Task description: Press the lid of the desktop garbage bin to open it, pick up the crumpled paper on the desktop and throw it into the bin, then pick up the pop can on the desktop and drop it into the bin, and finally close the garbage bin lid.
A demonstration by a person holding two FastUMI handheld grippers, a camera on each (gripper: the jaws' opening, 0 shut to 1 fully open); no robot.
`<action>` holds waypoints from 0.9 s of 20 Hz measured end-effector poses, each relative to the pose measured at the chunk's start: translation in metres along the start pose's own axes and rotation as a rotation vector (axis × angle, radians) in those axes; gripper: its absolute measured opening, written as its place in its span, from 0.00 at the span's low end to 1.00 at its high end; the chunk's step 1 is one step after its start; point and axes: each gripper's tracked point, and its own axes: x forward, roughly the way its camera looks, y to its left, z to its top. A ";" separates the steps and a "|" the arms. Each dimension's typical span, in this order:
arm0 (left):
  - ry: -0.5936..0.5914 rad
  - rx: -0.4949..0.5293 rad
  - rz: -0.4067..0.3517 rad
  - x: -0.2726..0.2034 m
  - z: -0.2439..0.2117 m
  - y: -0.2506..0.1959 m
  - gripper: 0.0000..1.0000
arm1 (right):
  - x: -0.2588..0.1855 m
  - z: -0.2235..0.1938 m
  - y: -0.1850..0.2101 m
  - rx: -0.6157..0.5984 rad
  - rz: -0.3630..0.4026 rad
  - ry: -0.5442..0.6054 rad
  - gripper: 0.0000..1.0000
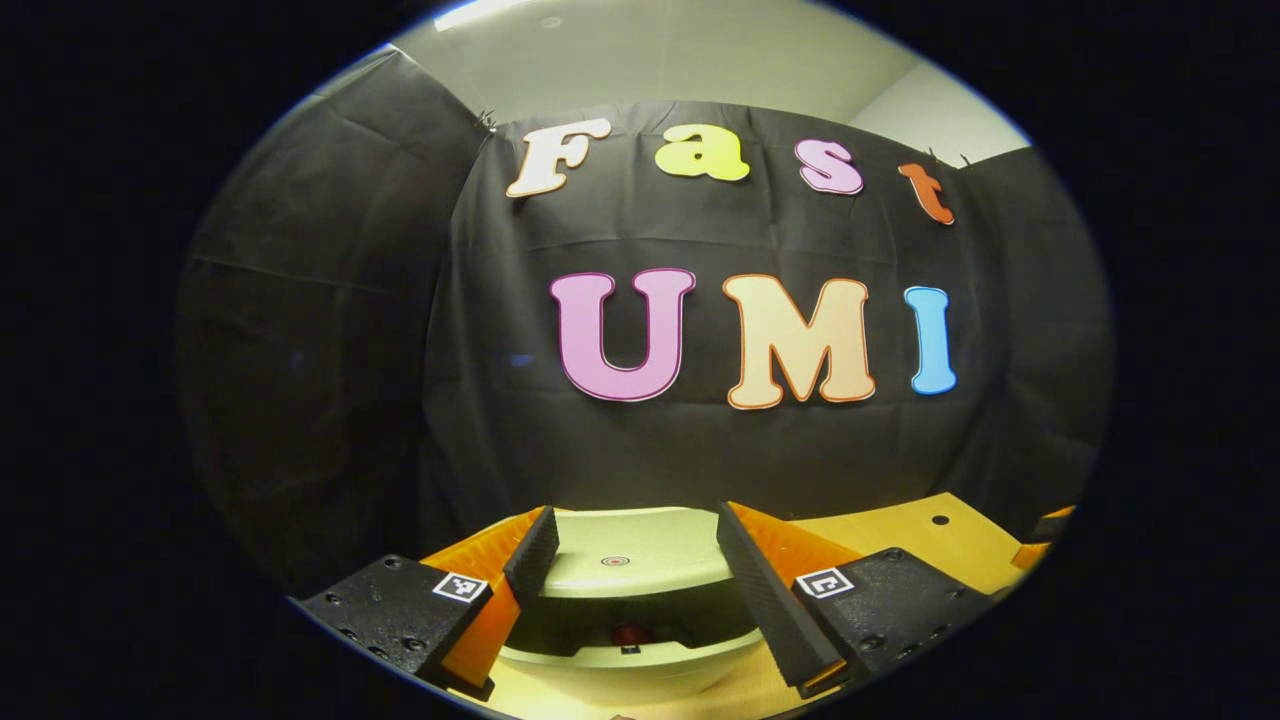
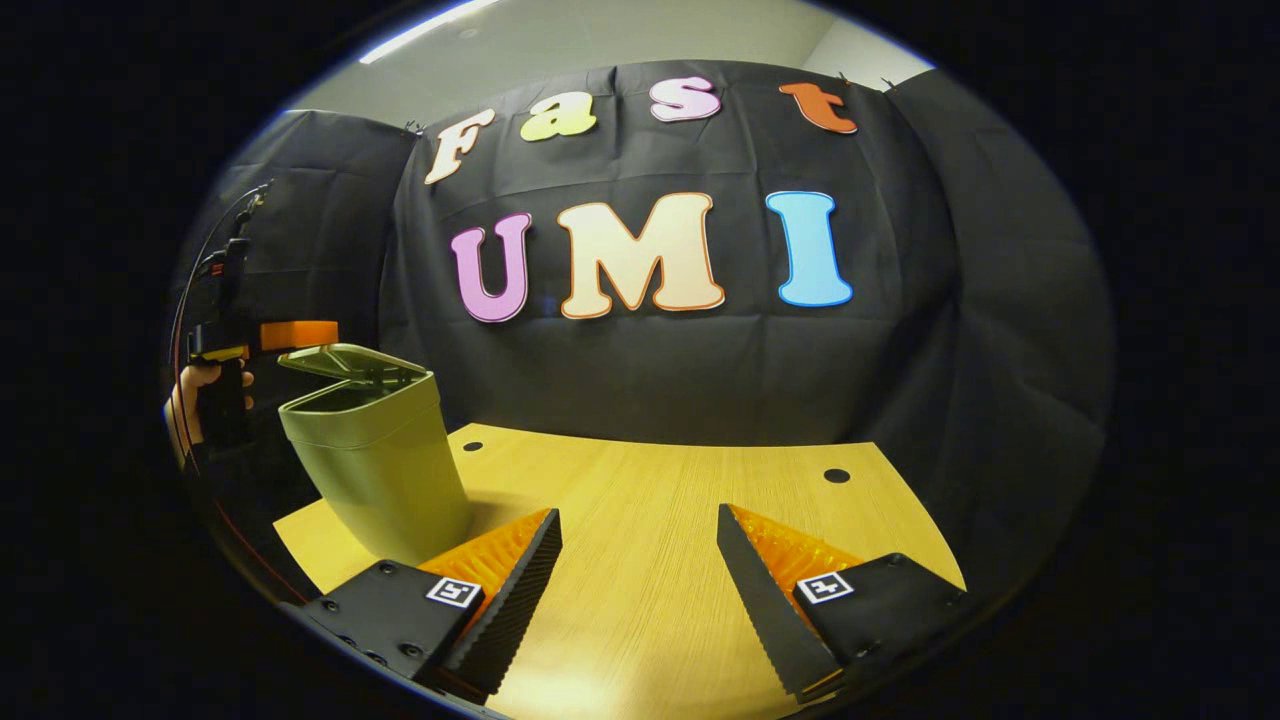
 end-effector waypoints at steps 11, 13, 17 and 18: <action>0.102 -0.016 0.001 -0.002 -0.055 0.000 0.95 | -0.003 -0.012 0.004 -0.002 0.007 0.022 0.98; 0.092 0.003 0.000 -0.003 -0.053 0.000 0.96 | -0.002 -0.013 0.007 0.004 0.011 0.023 0.98; 0.100 0.015 0.022 -0.003 -0.060 0.000 0.96 | 0.002 -0.020 0.012 0.019 0.016 0.040 0.98; 0.102 0.036 0.022 -0.003 -0.062 -0.001 0.96 | 0.003 -0.022 0.014 0.024 0.015 0.043 0.98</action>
